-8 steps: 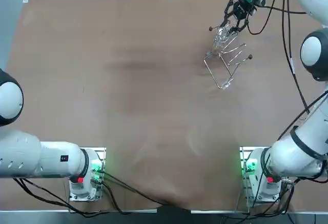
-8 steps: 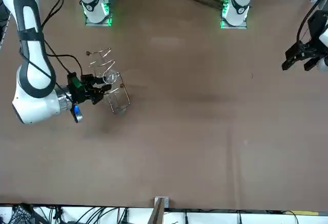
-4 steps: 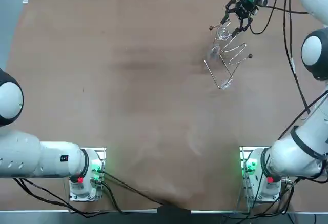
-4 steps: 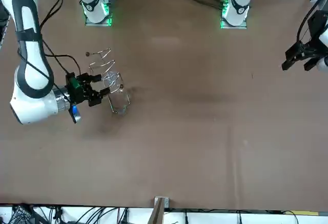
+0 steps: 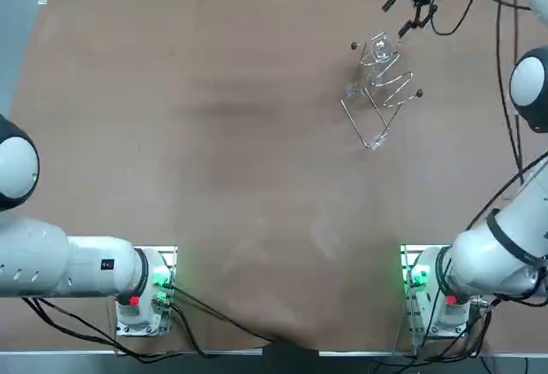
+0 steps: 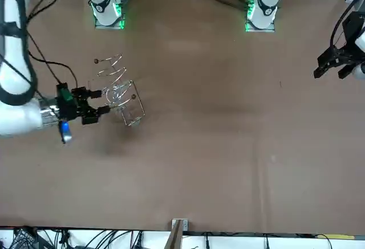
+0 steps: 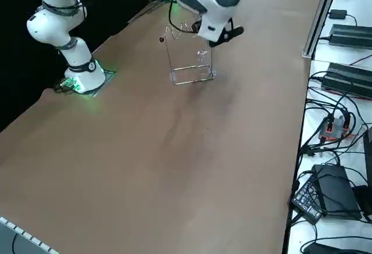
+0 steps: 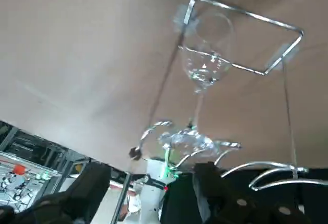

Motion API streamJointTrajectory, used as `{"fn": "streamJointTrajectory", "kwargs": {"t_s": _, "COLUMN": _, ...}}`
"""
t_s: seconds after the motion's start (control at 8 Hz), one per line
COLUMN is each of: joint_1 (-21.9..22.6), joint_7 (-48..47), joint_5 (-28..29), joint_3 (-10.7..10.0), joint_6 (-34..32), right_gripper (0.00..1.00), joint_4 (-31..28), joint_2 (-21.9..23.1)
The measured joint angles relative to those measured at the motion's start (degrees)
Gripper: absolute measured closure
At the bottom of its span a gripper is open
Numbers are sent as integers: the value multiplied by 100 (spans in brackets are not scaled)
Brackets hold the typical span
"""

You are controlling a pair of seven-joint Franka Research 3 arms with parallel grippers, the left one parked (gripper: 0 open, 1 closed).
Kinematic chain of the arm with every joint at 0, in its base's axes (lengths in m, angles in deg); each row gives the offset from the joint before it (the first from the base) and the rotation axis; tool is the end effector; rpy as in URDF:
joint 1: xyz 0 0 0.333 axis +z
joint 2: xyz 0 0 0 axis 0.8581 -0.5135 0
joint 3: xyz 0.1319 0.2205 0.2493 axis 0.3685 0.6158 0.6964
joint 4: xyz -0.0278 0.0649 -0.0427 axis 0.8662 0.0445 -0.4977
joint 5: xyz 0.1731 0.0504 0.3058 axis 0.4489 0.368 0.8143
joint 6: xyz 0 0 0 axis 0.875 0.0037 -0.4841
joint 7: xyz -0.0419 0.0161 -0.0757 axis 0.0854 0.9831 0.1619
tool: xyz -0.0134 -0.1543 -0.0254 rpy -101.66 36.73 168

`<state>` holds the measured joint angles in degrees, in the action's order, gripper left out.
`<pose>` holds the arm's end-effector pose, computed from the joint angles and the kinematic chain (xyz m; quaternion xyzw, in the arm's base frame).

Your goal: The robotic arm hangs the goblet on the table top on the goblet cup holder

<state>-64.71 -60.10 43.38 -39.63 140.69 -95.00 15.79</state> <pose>0.6313 0.0845 0.4330 -0.8456 0.3294 0.3089 0.2849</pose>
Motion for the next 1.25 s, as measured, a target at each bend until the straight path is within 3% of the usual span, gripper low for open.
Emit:
{"fn": "streamJointTrajectory", "kwargs": {"t_s": 0.25, "joint_1": -81, "joint_7": 329, "joint_5": -399, "joint_3": -4, "joint_6": 22, "right_gripper": 0, "joint_4": 555, "joint_2": 56}}
{"fn": "streamJointTrajectory", "kwargs": {"t_s": 0.62, "joint_1": -96, "joint_7": 1342, "joint_5": -1877, "joint_3": -1, "joint_6": 292, "right_gripper": 0, "joint_4": 1263, "joint_2": 98}}
{"fn": "streamJointTrajectory", "kwargs": {"t_s": 0.88, "joint_1": -81, "joint_7": 2119, "joint_5": -3147, "joint_3": 32, "joint_6": 636, "right_gripper": 0, "joint_4": 1342, "joint_2": 94}}
{"fn": "streamJointTrajectory", "kwargs": {"t_s": 1.25, "joint_1": -60, "joint_7": 2673, "joint_5": -4544, "joint_3": 47, "joint_6": 786, "right_gripper": 0, "joint_4": 1346, "joint_2": 63}}
